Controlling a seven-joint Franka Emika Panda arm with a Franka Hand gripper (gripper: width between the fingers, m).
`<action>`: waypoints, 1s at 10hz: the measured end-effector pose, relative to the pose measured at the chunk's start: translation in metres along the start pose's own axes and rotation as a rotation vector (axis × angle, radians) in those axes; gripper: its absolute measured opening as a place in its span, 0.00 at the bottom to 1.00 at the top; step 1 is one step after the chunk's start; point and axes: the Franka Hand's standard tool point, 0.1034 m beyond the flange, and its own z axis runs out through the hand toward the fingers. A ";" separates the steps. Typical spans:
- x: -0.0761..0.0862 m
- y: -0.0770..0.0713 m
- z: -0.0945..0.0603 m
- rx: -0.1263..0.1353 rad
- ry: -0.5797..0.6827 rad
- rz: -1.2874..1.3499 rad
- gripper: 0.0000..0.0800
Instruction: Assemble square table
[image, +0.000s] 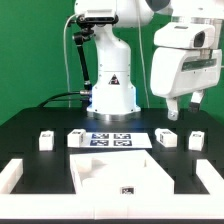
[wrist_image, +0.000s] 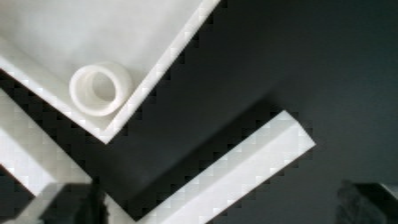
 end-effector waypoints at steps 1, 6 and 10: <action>0.000 0.000 0.000 0.000 0.000 0.001 0.81; 0.000 0.000 0.002 0.003 -0.001 0.002 0.81; -0.012 -0.005 0.006 -0.009 0.017 -0.082 0.81</action>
Offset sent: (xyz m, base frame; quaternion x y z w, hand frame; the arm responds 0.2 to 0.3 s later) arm 0.0000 0.0000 0.0000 0.0000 0.0000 0.0000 1.0000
